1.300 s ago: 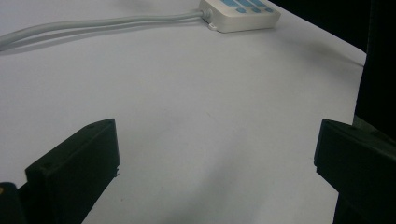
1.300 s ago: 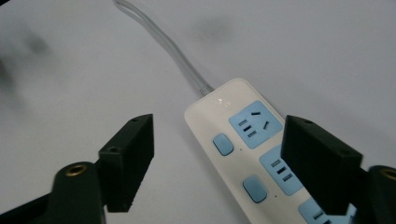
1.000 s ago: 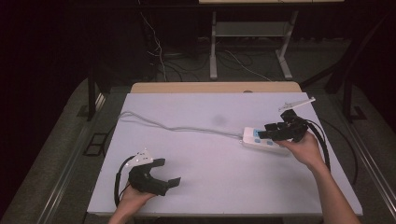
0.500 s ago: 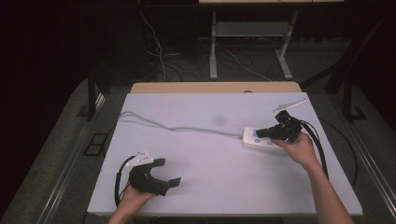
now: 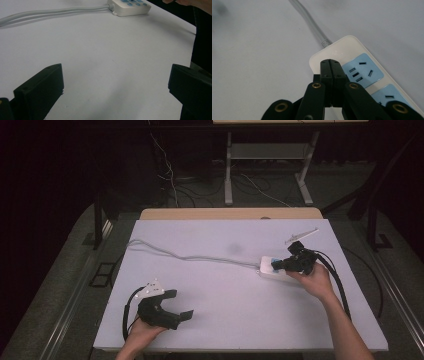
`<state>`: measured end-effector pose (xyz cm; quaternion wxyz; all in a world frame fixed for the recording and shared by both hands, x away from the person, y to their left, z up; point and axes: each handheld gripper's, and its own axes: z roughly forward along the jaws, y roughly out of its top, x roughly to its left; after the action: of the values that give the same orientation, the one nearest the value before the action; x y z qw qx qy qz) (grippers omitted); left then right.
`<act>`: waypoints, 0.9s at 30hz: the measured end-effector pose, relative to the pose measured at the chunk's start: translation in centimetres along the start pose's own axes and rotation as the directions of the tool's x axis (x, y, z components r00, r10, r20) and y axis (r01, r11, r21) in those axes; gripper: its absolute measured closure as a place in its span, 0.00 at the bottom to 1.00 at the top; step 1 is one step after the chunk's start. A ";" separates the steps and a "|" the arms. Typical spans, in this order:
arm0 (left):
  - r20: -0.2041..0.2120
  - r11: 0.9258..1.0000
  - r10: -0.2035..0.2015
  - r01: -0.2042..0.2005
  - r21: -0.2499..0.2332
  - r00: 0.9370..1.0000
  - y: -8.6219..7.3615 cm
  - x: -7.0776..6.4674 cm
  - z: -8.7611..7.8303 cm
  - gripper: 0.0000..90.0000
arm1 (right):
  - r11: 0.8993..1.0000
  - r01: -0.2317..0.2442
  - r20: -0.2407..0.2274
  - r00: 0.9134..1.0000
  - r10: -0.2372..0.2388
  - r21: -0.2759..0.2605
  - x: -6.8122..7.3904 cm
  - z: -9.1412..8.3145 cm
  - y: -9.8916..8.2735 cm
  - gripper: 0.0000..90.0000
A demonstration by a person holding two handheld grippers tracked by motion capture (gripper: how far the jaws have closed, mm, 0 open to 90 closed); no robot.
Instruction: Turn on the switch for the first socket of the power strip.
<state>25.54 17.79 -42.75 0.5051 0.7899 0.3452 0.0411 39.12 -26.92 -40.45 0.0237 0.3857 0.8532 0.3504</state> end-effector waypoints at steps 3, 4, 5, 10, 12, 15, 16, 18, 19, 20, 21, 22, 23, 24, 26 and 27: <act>0.000 1.000 0.001 -0.001 0.002 1.000 0.0 0.0 0.0 0.00 | 1.000 0.003 0.007 1.000 -0.003 0.002 0.0 0.1 0.0 0.99; 0.000 1.000 0.002 -0.002 0.002 1.000 0.0 0.0 0.0 0.00 | 1.000 0.003 0.013 1.000 -0.003 0.002 0.0 0.1 -0.1 0.99; -0.001 1.000 0.003 -0.003 0.003 1.000 0.0 0.0 0.0 0.00 | 1.000 0.005 0.021 1.000 -0.005 0.001 0.0 0.1 -0.1 0.99; -0.004 1.000 0.003 -0.003 0.002 1.000 0.0 0.0 0.1 0.00 | 1.000 0.011 0.040 0.999 -0.012 0.012 0.0 0.4 -0.4 0.99; -0.004 1.000 0.002 -0.002 0.001 1.000 0.0 0.0 0.1 0.00 | 1.000 0.014 0.044 0.999 -0.015 0.017 -0.1 0.5 -0.4 0.99; -0.005 1.000 0.002 -0.002 0.004 1.000 0.0 0.1 0.1 0.00 | 1.000 0.021 0.047 0.999 -0.022 0.018 -0.1 0.6 -0.6 0.99; -0.005 1.000 0.003 -0.003 0.006 1.000 0.0 0.1 0.1 0.00 | 0.999 0.045 0.072 0.996 -0.047 0.027 0.0 0.6 -0.5 1.00; -0.006 1.000 0.003 -0.003 0.005 1.000 0.0 0.1 0.1 0.00 | 0.998 0.053 0.074 0.996 -0.055 0.035 0.0 0.5 -0.5 1.00; -0.006 1.000 0.004 -0.004 0.005 1.000 0.0 0.1 0.1 0.00 | 0.999 0.044 0.053 0.998 -0.045 0.025 -0.3 0.5 -0.7 1.00; -0.006 1.000 0.003 -0.003 0.005 1.000 0.0 0.1 0.1 0.00 | 0.999 0.028 0.040 0.999 -0.029 0.015 -0.5 0.5 -0.9 1.00; -0.007 1.000 0.004 -0.004 0.006 1.000 0.0 0.1 0.1 0.00 | 1.000 0.019 0.035 0.999 -0.019 0.009 -0.6 0.5 -1.0 1.00; -0.007 1.000 0.004 -0.004 0.007 1.000 0.0 0.1 0.1 0.00 | 1.000 0.013 0.025 1.000 -0.013 -0.004 -0.7 0.5 -1.2 1.00; -0.008 1.000 0.004 -0.004 0.008 1.000 0.0 0.1 0.1 0.00 | 1.000 0.007 0.022 1.000 -0.006 -0.009 -0.8 0.5 -1.3 1.00; -0.008 1.000 0.004 -0.004 0.007 1.000 0.0 0.1 0.1 0.00 | 1.000 0.007 0.022 1.000 -0.006 -0.009 -0.8 0.5 -1.3 1.00; -0.008 1.000 0.004 -0.004 0.007 1.000 0.0 0.1 0.1 0.00 | 1.000 -0.011 0.004 1.000 0.011 -0.023 -1.0 0.5 -1.5 1.00; -0.008 1.000 0.005 -0.005 0.008 1.000 0.0 0.1 0.2 0.00 | 1.000 -0.011 0.004 1.000 0.011 -0.023 -1.0 0.5 -1.5 1.00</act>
<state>25.66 17.71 -42.84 0.5003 0.7928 0.3454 0.0444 39.04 -28.03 -42.00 0.0280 0.3906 0.8470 0.3594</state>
